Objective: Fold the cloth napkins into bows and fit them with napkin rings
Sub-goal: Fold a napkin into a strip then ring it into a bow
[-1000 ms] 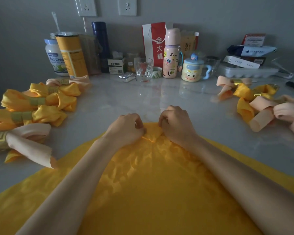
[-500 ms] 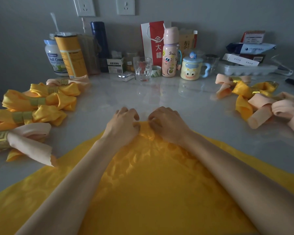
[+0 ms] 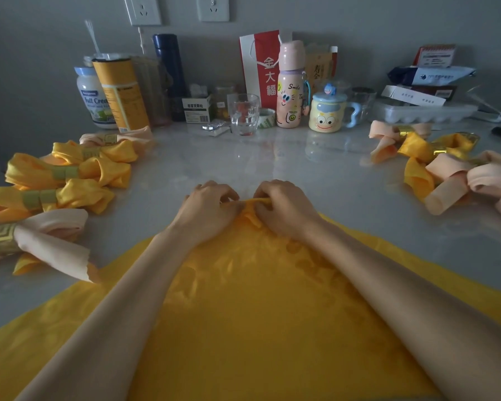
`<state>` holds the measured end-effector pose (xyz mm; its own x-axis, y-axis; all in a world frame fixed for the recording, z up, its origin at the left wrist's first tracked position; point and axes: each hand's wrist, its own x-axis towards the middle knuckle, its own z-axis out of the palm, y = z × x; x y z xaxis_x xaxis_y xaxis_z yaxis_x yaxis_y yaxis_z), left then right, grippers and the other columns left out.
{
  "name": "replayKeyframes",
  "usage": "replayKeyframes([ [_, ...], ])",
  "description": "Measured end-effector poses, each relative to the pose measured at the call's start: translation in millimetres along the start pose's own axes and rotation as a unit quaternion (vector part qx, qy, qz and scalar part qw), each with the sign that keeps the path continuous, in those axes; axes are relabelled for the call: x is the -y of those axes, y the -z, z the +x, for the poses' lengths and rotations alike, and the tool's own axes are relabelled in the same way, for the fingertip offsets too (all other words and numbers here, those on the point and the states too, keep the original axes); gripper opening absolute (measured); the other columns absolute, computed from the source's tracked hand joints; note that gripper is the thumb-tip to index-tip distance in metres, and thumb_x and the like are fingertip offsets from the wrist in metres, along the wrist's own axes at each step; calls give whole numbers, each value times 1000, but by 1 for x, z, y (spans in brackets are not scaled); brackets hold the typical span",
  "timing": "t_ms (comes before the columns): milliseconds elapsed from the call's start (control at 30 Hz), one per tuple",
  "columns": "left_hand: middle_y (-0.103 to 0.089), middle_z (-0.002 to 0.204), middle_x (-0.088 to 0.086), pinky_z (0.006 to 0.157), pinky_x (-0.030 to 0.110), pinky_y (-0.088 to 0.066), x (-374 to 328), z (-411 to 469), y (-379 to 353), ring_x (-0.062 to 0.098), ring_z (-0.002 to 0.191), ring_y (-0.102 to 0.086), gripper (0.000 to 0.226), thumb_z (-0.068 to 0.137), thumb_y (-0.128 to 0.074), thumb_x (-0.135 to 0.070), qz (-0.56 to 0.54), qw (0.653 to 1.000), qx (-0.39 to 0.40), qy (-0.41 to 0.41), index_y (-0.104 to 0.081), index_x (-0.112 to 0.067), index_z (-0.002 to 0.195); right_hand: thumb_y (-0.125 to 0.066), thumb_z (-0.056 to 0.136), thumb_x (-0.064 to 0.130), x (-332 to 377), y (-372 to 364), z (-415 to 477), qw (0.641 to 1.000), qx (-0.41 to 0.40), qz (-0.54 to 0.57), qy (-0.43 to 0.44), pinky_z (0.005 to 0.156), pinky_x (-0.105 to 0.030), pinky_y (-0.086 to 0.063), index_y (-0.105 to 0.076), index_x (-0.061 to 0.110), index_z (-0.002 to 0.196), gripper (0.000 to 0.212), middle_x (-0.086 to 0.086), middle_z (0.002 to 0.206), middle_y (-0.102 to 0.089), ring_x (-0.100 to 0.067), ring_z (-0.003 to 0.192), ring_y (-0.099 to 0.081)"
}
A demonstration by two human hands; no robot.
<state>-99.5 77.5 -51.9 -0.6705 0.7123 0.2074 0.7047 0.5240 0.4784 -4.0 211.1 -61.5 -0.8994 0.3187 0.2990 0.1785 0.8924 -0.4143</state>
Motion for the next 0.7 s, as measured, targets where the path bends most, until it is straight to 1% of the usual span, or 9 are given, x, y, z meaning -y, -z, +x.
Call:
replayKeyframes([
  [67, -52, 101, -6, 89, 29, -40, 0, 2, 3, 14, 99, -47, 27, 83, -64, -41, -9, 1000, 26, 4, -63, -27, 106, -47, 91, 20, 1, -2, -2, 1000, -13, -25, 9, 79, -29, -38, -59, 13, 96, 15, -5, 96, -58, -22, 91, -51],
  [133, -54, 100, -6, 83, 27, -39, 0, 2, 3, 14, 96, -48, 22, 81, -68, -37, -18, 999, 28, 6, -64, -28, 100, -47, 90, 20, 1, -1, -1, 1000, -9, -14, 11, 79, -29, -38, -60, 13, 96, 15, -5, 97, -57, -22, 92, -51],
  [233, -58, 94, -4, 76, 27, -40, -1, 2, 1, 17, 94, -54, 5, 85, -64, -24, -48, 999, 8, 10, -63, -25, 90, -54, 84, 17, 3, 6, 0, 996, 38, 83, -25, 88, -32, -42, -62, 16, 101, 18, -3, 103, -58, -21, 99, -51],
  [300, -57, 92, -3, 74, 26, -37, -1, 2, 0, 17, 93, -53, 4, 86, -63, -19, -47, 999, -9, -3, -64, -21, 90, -56, 80, 10, 4, 11, -1, 992, 52, 104, -42, 89, -33, -44, -61, 16, 103, 24, -3, 107, -59, -19, 101, -53],
  [367, -54, 92, -2, 78, 27, -36, -1, 2, -1, 18, 95, -50, 6, 87, -61, -16, -13, 999, -37, -34, -65, -17, 91, -54, 80, 6, 3, 12, -2, 995, 29, 88, -36, 84, -30, -44, -61, 12, 100, 22, -4, 104, -61, -20, 98, -55],
  [433, -51, 92, -2, 84, 31, -39, -3, 0, -2, 21, 96, -50, 11, 86, -58, -9, 10, 997, -54, -61, -65, -14, 93, -54, 81, 5, 5, 10, -4, 998, -4, 60, -14, 80, -29, -41, -59, 11, 93, 15, -5, 99, -62, -21, 93, -54],
  [533, -51, 94, -3, 88, 35, -42, -9, -4, 2, 22, 96, -51, 24, 78, -54, 0, 18, 997, -39, -65, -63, -17, 92, -53, 80, 6, 6, 6, -5, 998, -32, -27, 37, 79, -27, -32, -55, 13, 88, 11, -3, 94, -55, -19, 90, -47],
  [600, -53, 95, -3, 87, 33, -43, -14, -6, 6, 19, 94, -52, 24, 76, -54, -2, 5, 998, -29, -49, -61, -22, 88, -51, 80, 4, 7, 7, -5, 995, -36, -72, 59, 78, -25, -26, -57, 12, 91, 14, -1, 93, -48, -17, 91, -42],
  [700, -55, 94, -4, 81, 30, -45, -18, -6, 11, 15, 90, -53, 15, 81, -56, -10, -46, 998, -38, -28, -66, -20, 82, -49, 79, 3, 8, 9, -8, 995, -19, -74, 69, 79, -27, -28, -53, 14, 88, 15, 2, 88, -44, -15, 85, -37],
])
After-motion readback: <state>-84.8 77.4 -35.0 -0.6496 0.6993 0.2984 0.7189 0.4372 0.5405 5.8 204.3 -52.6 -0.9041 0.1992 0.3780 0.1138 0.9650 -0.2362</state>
